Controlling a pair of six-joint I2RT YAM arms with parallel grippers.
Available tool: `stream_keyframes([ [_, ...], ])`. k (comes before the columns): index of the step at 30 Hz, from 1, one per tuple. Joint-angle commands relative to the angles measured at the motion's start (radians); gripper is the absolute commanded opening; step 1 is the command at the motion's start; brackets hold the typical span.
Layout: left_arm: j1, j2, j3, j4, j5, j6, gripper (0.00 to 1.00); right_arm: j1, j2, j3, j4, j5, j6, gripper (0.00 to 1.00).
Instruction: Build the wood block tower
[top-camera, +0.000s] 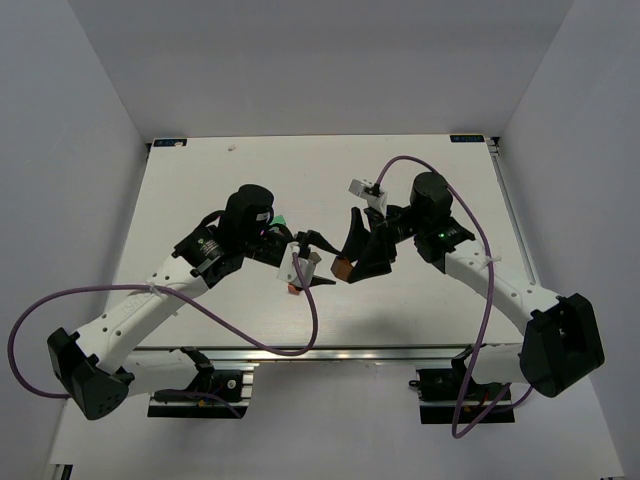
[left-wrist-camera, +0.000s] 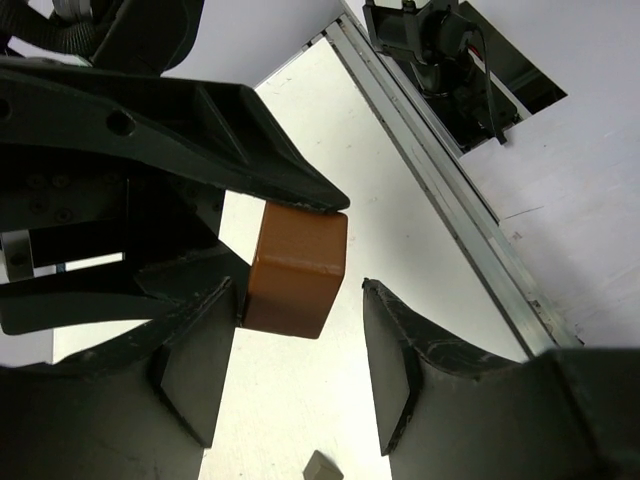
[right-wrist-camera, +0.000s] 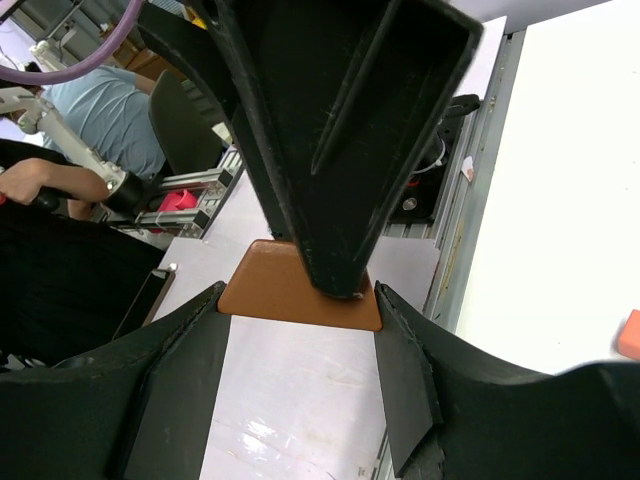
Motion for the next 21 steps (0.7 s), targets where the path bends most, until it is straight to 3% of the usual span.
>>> stream_keyframes([
  [1, -0.009, -0.03, -0.007, -0.005, 0.047, 0.017, 0.64, 0.001, 0.009, 0.007, 0.025, 0.004, 0.005, 0.26],
  [7, -0.009, -0.022, -0.001, -0.005, 0.05, 0.018, 0.63, 0.001, 0.022, 0.018, 0.029, 0.002, 0.005, 0.26],
  [17, -0.012, -0.019, -0.001, -0.019, 0.027, 0.031, 0.32, 0.001, 0.015, 0.015, 0.034, 0.004, 0.005, 0.3],
  [20, -0.012, -0.017, -0.001, -0.016, 0.018, 0.028, 0.28, 0.001, 0.015, 0.015, 0.034, 0.013, 0.004, 0.4],
  [21, -0.014, -0.017, -0.001, -0.016, 0.012, 0.023, 0.27, 0.001, 0.015, 0.015, 0.031, 0.024, 0.005, 0.54],
])
